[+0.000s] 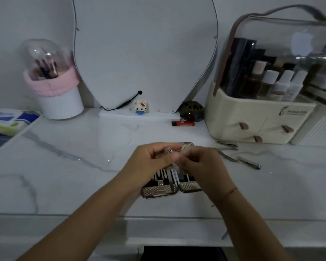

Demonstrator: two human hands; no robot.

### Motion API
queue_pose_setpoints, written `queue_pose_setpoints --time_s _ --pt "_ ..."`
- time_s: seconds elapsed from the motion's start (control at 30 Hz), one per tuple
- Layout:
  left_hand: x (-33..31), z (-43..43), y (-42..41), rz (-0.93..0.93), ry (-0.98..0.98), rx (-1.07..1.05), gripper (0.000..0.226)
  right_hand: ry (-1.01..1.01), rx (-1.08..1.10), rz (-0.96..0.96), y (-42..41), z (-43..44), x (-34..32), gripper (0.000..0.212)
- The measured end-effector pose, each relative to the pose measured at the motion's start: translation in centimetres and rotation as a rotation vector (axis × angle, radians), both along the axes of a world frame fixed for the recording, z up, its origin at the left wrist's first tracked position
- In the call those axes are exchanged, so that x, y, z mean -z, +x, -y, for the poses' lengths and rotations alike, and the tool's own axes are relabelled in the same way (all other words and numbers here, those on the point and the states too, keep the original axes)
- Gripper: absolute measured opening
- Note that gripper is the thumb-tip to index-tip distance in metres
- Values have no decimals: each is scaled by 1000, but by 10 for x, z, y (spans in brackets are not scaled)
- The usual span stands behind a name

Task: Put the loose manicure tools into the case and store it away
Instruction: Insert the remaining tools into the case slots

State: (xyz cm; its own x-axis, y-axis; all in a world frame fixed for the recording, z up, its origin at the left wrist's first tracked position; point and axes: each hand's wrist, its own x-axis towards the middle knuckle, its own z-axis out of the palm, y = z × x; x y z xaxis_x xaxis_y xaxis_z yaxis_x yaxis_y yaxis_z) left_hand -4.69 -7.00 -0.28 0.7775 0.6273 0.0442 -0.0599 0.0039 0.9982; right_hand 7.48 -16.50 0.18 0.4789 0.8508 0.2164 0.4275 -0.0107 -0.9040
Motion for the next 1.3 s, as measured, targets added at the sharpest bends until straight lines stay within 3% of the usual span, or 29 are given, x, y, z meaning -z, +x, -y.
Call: queue_pose_setpoints --time_s 0.07,0.2,0.3,0.53,0.63,0.77,0.93,1.07,1.3 --pt "6 1 -6 45 -175 -23 26 5 -25 -73 -5 -2 3 20" --pt "9 1 -16 125 -198 68 22 4 -100 -223 -8 2 6 16" --pt "7 0 -21 86 3 -19 19 6 -110 -283 -8 3 3 17" --pt "7 -10 -17 -50 482 -139 19 2 -21 -121 -7 1 -6 17" --pt "9 -11 -16 -86 542 -185 19 6 10 -123 -9 -1 -9 26" --pt "14 -9 -14 -86 445 -224 17 58 -63 -206 -11 1 -15 30" --pt "14 -5 -16 24 124 -220 13 33 27 -161 -7 1 -3 18" --pt "17 -2 -16 151 -98 -162 20 -25 -66 -276 -10 3 4 11" --pt "23 -7 -32 134 -30 -200 16 -20 -84 -407 -13 -1 9 10"
